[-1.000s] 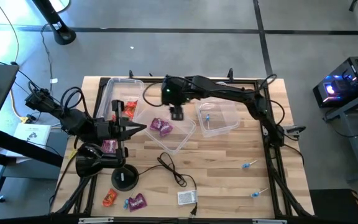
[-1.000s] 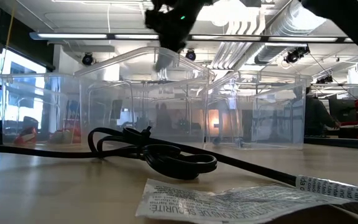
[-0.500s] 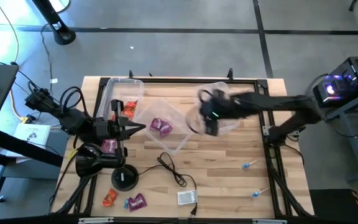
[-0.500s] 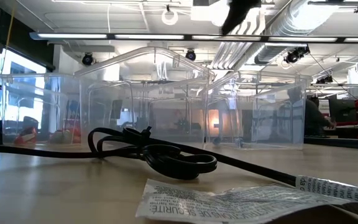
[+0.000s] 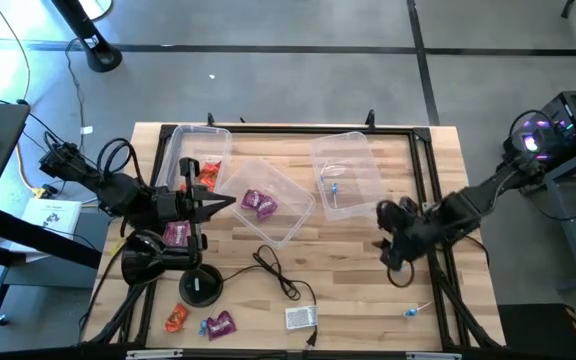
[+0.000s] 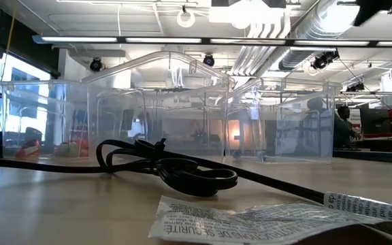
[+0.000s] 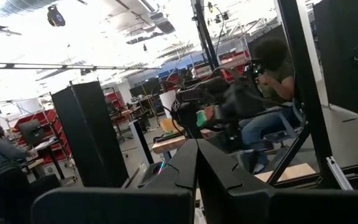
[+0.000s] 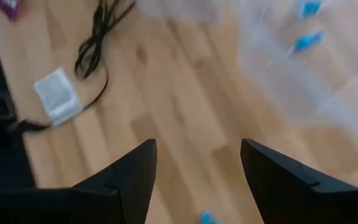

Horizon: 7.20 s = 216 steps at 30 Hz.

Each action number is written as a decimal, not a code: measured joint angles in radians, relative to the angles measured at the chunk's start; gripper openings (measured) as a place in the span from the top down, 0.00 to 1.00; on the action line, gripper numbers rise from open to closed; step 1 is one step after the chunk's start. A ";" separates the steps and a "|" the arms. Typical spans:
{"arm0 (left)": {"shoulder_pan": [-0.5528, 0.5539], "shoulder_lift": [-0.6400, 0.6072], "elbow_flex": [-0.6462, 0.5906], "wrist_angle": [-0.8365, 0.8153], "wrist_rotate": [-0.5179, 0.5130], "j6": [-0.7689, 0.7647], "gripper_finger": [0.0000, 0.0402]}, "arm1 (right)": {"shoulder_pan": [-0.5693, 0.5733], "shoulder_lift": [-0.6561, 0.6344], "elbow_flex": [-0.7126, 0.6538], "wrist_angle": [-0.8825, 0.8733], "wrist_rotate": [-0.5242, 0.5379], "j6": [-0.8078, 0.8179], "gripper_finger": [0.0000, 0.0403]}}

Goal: Sort candy
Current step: Put the blue candy into the right transparent bin

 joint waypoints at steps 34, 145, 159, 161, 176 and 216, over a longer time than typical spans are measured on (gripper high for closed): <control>0.000 0.000 0.000 -0.068 0.000 -0.044 1.00 | 0.183 0.007 -0.623 0.348 -0.384 0.908 0.44; 0.016 0.001 0.000 -0.243 -0.008 -0.104 1.00 | -0.490 0.005 -0.378 0.751 0.366 -0.536 0.57; 0.016 0.001 0.000 -0.250 -0.069 -0.105 1.00 | -0.243 -0.002 -0.173 0.612 -0.081 -0.426 0.44; 0.016 0.001 0.000 -0.253 -0.071 -0.105 1.00 | -0.178 0.000 -0.192 0.572 -0.134 -0.323 0.44; 0.016 0.000 0.001 -0.266 -0.076 -0.105 1.00 | 0.303 0.151 -0.448 0.524 -0.432 0.493 0.44; 0.015 0.000 0.000 -0.324 -0.076 -0.115 1.00 | 0.471 0.441 -0.450 0.556 -0.558 0.358 0.85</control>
